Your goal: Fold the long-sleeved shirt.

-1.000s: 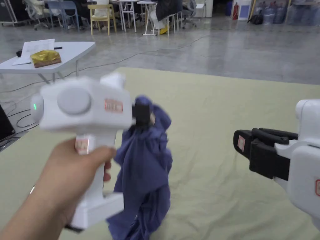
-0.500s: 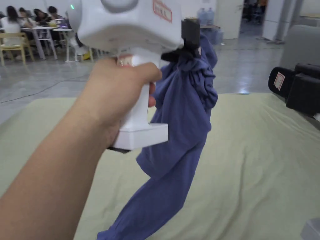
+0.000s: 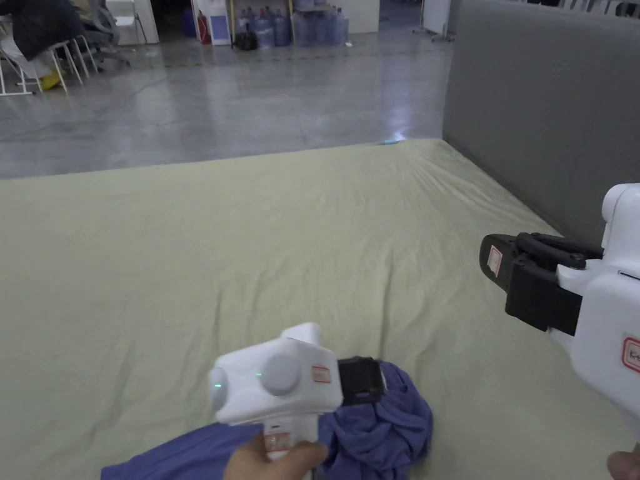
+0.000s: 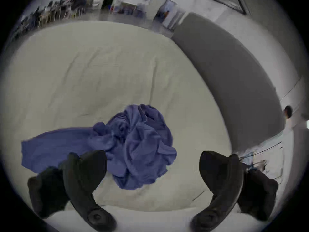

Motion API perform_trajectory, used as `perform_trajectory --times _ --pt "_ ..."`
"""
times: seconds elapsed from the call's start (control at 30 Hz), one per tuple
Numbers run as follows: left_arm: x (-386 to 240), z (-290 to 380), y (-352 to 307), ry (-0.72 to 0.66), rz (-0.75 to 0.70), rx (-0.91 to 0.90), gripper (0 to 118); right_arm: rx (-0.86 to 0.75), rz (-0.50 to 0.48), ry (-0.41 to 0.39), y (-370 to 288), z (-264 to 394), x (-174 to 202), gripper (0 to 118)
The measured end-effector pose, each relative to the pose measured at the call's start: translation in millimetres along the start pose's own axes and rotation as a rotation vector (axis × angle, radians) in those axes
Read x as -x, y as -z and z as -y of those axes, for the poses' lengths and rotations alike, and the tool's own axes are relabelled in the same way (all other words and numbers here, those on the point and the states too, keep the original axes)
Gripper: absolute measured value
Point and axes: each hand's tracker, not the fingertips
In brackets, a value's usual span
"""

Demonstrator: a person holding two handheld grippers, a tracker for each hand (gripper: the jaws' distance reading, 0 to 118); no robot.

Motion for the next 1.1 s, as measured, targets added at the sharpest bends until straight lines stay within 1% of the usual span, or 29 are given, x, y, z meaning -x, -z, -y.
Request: perform_trajectory --times 0.07,0.1,0.13,0.17,0.2,0.23,0.3,0.33,0.4,0.47,0.57,0.67,0.7,0.73,0.77,0.8,0.83,0.87,0.93,1.0,1.03,1.07,1.1 --pt "9.7 -9.6 -41.0 -0.008 0.036 -0.106 118 0.004 -0.007 0.009 4.7 5.0 -3.3 2" --pt "13.9 -7.7 -57.2 0.002 0.027 -0.159 118 0.005 -0.011 0.013 6.7 7.7 -4.7 2" --pt "18.5 -4.2 -76.6 0.022 -0.014 -0.198 118 0.008 -0.016 0.02 9.0 11.4 -4.9 2" --pt "25.3 2.1 -96.7 0.041 -0.04 -0.198 110 0.016 -0.024 0.03 11.9 17.7 -4.4 2" --pt "32.0 13.0 -110.0 0.072 -0.071 -0.19 65 0.03 -0.034 0.037 14.8 24.7 -3.9 2" --pt "38.8 29.5 -116.8 0.089 -0.123 -0.197 1 0.054 -0.044 0.041 17.3 35.0 -2.2 2" --pt "53.6 65.4 -116.0 0.085 -0.28 -0.164 0 0.132 -0.058 0.059 26.2 61.4 1.0 2" --pt "62.4 82.2 -113.5 0.061 -0.307 -0.11 0 0.177 -0.07 0.065 30.8 73.3 2.3 2" --pt "80.9 112.9 -94.2 -0.01 -0.203 0.035 0 0.278 -0.094 0.082 39.4 98.1 6.3 2" --pt "88.5 131.3 -82.1 -0.073 -0.161 0.095 0 0.339 -0.093 0.107 45.0 115.3 9.1 2" --pt "92.1 120.0 -81.4 -0.046 -0.168 0.079 0 0.371 -0.083 0.101 52.0 122.9 11.7 2" --pt "85.6 86.6 -69.4 -0.027 -0.14 0.023 0 0.386 -0.06 0.109 59.5 120.2 9.6 2" --pt "85.1 72.9 -56.9 -0.028 -0.128 0.008 9 0.386 -0.048 0.114 62.4 119.5 7.6 2" --pt "85.3 61.6 -45.3 -0.04 -0.122 -0.002 59 0.386 -0.036 0.12 64.8 118.6 5.3 2" --pt "84.6 46.7 -26.1 -0.057 -0.116 -0.013 117 0.387 -0.024 0.126 67.2 117.7 2.7 2" --pt "85.2 35.1 -4.6 -0.07 -0.115 0.032 118 0.389 -0.016 0.135 69.6 118.1 0.6 2" --pt "87.6 25.9 8.8 -0.065 -0.133 -0.037 118 0.393 -0.007 0.146 72.2 118.6 -1.7 2" --pt "85.5 12.8 35.2 -0.105 -0.121 0.047 118 0.401 0.002 0.162 74.3 119.6 -4.3 2" --pt "89.0 2.2 71.2 -0.137 -0.125 0.114 118 0.417 0.005 0.181 77.0 122.8 -8.4 2" --pt "91.1 -1.8 108.5 -0.116 -0.129 0.173 116 0.432 0.006 0.193 79.3 127.5 -11.3 2" --pt "99.7 -2.2 118.1 -0.103 -0.163 0.224 113 0.442 0.01 0.194 80.4 130.2 -12.6 2" --pt "103.7 -1.9 124.6 -0.102 -0.199 0.255 105 0.454 0.016 0.19 82.0 132.5 -14.2 2" --pt "102.2 -2.4 117.7 -0.098 -0.188 0.229 57 0.467 0.025 0.185 83.5 134.2 -16.1 2"
